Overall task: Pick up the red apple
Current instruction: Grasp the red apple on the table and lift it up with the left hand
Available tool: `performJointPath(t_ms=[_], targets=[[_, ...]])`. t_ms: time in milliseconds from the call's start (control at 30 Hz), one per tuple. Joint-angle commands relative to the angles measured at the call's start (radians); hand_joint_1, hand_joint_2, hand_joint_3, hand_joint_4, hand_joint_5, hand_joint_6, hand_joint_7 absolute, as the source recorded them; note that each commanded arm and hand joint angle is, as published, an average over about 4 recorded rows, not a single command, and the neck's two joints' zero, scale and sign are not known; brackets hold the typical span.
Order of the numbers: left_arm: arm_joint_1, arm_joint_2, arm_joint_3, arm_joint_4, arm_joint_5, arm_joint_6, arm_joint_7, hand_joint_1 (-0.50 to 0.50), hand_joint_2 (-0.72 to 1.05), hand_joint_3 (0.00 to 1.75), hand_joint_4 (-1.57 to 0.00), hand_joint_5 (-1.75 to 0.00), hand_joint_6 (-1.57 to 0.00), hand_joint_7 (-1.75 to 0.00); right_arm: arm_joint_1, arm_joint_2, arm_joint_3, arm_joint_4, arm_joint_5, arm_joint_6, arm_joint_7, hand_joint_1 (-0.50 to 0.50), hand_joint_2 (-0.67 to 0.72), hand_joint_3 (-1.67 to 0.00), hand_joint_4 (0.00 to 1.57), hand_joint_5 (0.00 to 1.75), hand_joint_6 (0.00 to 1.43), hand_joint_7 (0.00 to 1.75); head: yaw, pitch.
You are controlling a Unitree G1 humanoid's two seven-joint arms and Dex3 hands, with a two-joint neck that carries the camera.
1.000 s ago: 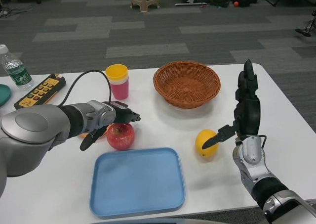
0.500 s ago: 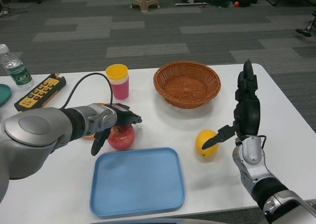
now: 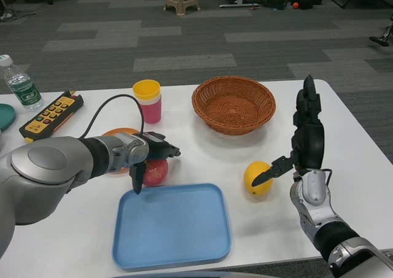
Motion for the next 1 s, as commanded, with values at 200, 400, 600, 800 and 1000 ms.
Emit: performJointPath(t_ms=[200, 400, 600, 800, 1000], targets=[[0.016, -0.002, -0.004, 0.024, -0.023, -0.001, 0.003, -0.50, 0.94, 0.09, -0.05, 0.00, -0.29, -0.21, 0.010, -0.005, -0.003, -0.004, 0.004, -0.002, -0.002, 0.04, 0.72, 0.00, 0.00, 0.00, 0.00, 0.00, 0.000, 0.002], [0.017, -0.002, -0.014, 0.032, -0.040, -0.001, 0.003, -0.50, 1.05, 0.09, -0.09, 0.00, -0.31, -0.19, 0.010, -0.006, -0.004, -0.005, 0.004, -0.002, -0.003, 0.04, 0.72, 0.00, 0.00, 0.00, 0.00, 0.00, 0.002, 0.000], [0.021, -0.003, -0.006, 0.034, -0.048, -0.001, 0.002, -0.50, 1.05, 0.07, -0.16, 0.00, -0.33, -0.21, 0.010, -0.006, -0.004, -0.005, 0.004, -0.002, -0.002, 0.07, 0.66, 0.00, 0.00, 0.00, 0.00, 0.00, 0.004, 0.000], [0.031, 0.000, 0.062, 0.042, -0.048, -0.006, -0.015, -0.50, 1.05, 0.09, -0.22, 0.00, -0.29, -0.21, 0.010, -0.006, -0.004, -0.005, 0.004, -0.002, -0.001, 0.08, 0.69, 0.00, 0.00, 0.00, 0.00, 0.00, 0.006, -0.001], [0.044, 0.008, 0.164, 0.056, -0.048, -0.019, -0.050, -0.50, 1.05, 0.09, -0.27, 0.00, -0.29, -0.21, 0.011, -0.004, -0.006, -0.006, 0.004, -0.002, -0.003, 0.08, 0.68, 0.00, 0.00, 0.00, 0.00, 0.00, 0.009, 0.003]])
